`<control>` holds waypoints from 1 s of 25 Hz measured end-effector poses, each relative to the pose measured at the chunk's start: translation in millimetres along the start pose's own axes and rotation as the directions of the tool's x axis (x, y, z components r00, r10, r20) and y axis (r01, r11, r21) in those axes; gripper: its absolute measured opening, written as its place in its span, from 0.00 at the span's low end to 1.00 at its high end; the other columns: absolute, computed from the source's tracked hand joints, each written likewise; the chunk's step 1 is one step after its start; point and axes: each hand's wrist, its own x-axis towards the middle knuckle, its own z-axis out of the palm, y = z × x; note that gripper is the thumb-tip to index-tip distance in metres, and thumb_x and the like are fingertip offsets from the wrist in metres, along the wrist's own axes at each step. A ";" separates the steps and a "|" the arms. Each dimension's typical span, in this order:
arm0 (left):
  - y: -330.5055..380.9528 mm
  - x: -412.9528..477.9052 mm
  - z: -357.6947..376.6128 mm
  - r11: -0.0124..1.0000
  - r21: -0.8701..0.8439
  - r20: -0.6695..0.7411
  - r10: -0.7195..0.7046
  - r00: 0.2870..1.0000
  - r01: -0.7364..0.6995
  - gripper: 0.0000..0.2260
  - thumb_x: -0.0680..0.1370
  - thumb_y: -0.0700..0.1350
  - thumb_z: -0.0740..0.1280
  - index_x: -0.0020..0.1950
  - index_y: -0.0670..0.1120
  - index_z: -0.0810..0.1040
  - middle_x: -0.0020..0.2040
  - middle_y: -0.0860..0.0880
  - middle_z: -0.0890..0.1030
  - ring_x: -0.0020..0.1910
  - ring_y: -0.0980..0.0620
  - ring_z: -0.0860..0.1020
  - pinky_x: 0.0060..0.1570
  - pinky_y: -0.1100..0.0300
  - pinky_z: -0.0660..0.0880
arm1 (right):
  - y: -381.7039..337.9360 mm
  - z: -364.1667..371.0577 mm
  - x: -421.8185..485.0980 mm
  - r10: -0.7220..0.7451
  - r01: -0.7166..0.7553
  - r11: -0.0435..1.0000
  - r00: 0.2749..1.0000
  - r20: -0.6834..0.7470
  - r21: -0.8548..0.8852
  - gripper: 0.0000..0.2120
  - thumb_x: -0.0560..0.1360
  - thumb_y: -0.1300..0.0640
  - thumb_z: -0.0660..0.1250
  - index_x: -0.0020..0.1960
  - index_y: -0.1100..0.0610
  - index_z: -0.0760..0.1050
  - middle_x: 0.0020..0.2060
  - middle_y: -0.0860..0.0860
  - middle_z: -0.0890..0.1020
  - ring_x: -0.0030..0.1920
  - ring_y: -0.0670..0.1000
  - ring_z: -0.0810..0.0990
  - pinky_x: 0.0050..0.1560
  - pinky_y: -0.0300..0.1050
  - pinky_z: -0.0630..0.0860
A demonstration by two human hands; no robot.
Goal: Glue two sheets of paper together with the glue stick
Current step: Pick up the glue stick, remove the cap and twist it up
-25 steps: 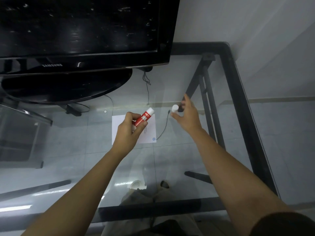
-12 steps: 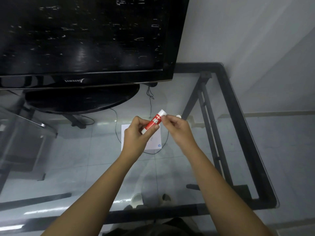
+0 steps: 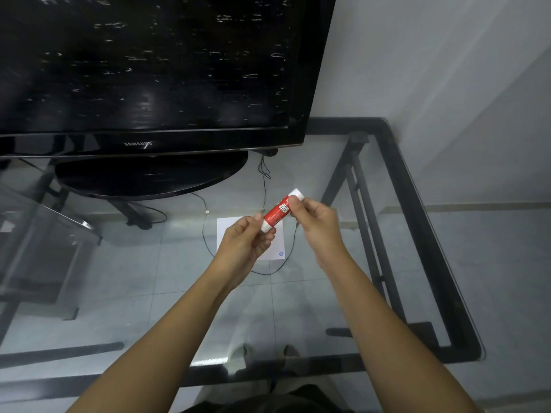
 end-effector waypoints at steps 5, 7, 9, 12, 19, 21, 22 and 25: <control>3.9 -4.1 -9.9 0.460 0.721 0.148 0.628 0.764 -0.518 0.08 0.72 0.42 0.71 0.45 0.50 0.74 0.43 0.50 0.81 0.42 0.55 0.76 0.41 0.68 0.72 | -5.5 7.2 0.4 0.061 -0.064 0.997 0.997 -0.055 -0.050 0.15 0.72 0.43 0.68 0.38 0.55 0.80 0.32 0.50 0.82 0.35 0.48 0.79 0.43 0.35 0.73; 0.6 -0.8 -18.2 -0.062 0.821 0.415 0.747 0.519 -0.567 0.11 0.72 0.39 0.71 0.48 0.45 0.70 0.44 0.43 0.80 0.44 0.50 0.73 0.42 0.66 0.69 | -8.4 11.2 -0.1 0.083 -0.083 0.996 0.996 -0.012 -0.045 0.15 0.72 0.42 0.67 0.40 0.53 0.81 0.34 0.46 0.82 0.38 0.43 0.80 0.49 0.38 0.74; 2.3 -2.3 -17.5 0.174 0.812 0.288 0.711 0.642 -0.557 0.12 0.74 0.44 0.70 0.52 0.46 0.68 0.47 0.46 0.78 0.44 0.52 0.75 0.43 0.67 0.71 | -12.6 14.3 0.3 0.074 -0.073 0.997 0.997 0.021 -0.034 0.14 0.72 0.42 0.66 0.44 0.53 0.81 0.39 0.48 0.83 0.44 0.44 0.80 0.52 0.40 0.74; 8.1 -8.4 -8.9 0.918 0.299 0.031 0.263 0.964 -0.260 0.09 0.78 0.53 0.60 0.50 0.48 0.71 0.38 0.52 0.81 0.36 0.56 0.80 0.43 0.61 0.75 | -18.8 15.0 2.9 0.047 -0.045 0.997 0.999 0.021 -0.067 0.15 0.73 0.45 0.66 0.46 0.56 0.81 0.44 0.55 0.83 0.46 0.51 0.80 0.49 0.39 0.73; 8.6 -5.0 -19.6 0.166 0.834 0.241 0.748 0.618 -0.526 0.06 0.73 0.43 0.70 0.47 0.45 0.74 0.44 0.47 0.80 0.44 0.55 0.74 0.42 0.70 0.70 | -23.6 20.0 3.4 0.064 -0.063 0.994 0.998 0.008 -0.089 0.09 0.73 0.43 0.66 0.40 0.46 0.79 0.41 0.47 0.83 0.47 0.46 0.81 0.52 0.40 0.75; 6.7 -3.6 -22.4 0.047 0.833 0.318 0.775 0.546 -0.552 0.11 0.72 0.43 0.71 0.50 0.45 0.72 0.46 0.45 0.78 0.45 0.54 0.72 0.44 0.69 0.69 | -22.9 23.0 2.0 0.074 -0.073 0.995 0.997 0.014 -0.066 0.08 0.73 0.43 0.66 0.38 0.45 0.79 0.39 0.45 0.83 0.46 0.45 0.81 0.53 0.41 0.75; 9.4 -5.7 -20.5 0.258 0.792 0.224 0.720 0.657 -0.553 0.13 0.72 0.47 0.70 0.52 0.49 0.70 0.46 0.47 0.78 0.44 0.55 0.74 0.45 0.69 0.71 | -23.3 23.6 1.8 0.067 -0.066 0.996 0.998 0.019 -0.054 0.08 0.73 0.43 0.67 0.38 0.45 0.79 0.38 0.44 0.83 0.45 0.43 0.81 0.52 0.40 0.75; 18.3 -8.5 -13.4 0.934 0.265 0.036 0.237 0.971 -0.238 0.10 0.77 0.56 0.61 0.49 0.50 0.73 0.38 0.51 0.81 0.36 0.55 0.80 0.43 0.59 0.75 | -25.0 22.9 2.6 0.033 -0.031 0.998 0.999 0.040 -0.046 0.07 0.73 0.45 0.67 0.41 0.47 0.80 0.38 0.44 0.83 0.42 0.40 0.81 0.49 0.35 0.75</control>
